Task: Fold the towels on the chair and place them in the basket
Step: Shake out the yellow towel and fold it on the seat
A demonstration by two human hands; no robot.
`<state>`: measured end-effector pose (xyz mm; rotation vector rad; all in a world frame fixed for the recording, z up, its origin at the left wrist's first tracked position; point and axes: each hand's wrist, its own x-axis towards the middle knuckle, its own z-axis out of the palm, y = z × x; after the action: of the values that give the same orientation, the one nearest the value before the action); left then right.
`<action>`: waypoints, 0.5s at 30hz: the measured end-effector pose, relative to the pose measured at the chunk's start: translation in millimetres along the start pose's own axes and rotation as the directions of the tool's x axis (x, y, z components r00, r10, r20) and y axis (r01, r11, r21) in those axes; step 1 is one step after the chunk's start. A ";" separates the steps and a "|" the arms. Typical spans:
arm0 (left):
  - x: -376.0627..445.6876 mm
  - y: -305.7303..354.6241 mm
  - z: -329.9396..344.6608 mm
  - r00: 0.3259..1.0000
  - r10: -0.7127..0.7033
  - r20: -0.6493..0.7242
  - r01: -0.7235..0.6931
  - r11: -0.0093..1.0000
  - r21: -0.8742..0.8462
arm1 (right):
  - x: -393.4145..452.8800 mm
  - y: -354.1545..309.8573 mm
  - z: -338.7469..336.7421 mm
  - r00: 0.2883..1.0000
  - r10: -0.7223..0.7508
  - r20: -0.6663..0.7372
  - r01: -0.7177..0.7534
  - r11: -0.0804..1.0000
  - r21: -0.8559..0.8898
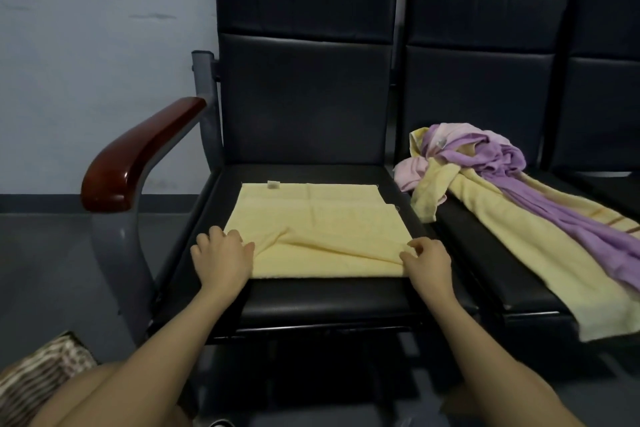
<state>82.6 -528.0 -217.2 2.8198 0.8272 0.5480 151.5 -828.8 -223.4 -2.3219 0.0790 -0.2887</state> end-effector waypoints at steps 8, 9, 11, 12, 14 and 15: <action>-4.2 -9.1 -23.3 0.973 0.094 -0.211 -0.140 0.966 -0.215 | -15.0 -11.8 -18.1 0.974 -0.106 -0.198 0.117 0.992 0.046; -1.8 -10.1 -28.2 0.966 0.113 -0.233 -0.167 0.959 -0.229 | -15.2 -14.2 -20.6 0.969 -0.119 -0.218 0.138 0.988 0.075; 2.1 -10.8 -38.6 0.964 0.122 -0.238 -0.196 0.927 -0.320 | -18.0 -22.8 -26.2 0.956 -0.145 -0.256 0.190 0.968 0.161; 3.5 -10.4 -44.2 0.969 0.107 -0.223 -0.191 0.896 -0.401 | -19.8 -29.1 -29.0 0.948 -0.145 -0.283 0.211 0.952 0.220; 5.1 -8.6 -54.9 0.978 0.074 -0.194 -0.171 0.820 -0.547 | -23.2 -42.0 -36.0 0.936 -0.120 -0.330 0.235 0.913 0.333; 6.1 -7.7 -59.8 0.980 0.064 -0.188 -0.165 0.792 -0.588 | -24.1 -47.5 -39.2 0.936 -0.105 -0.335 0.237 0.893 0.383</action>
<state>60.6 -515.7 -162.2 2.2561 0.3943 0.8840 117.4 -819.9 -167.3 -1.8406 -0.0364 -0.6887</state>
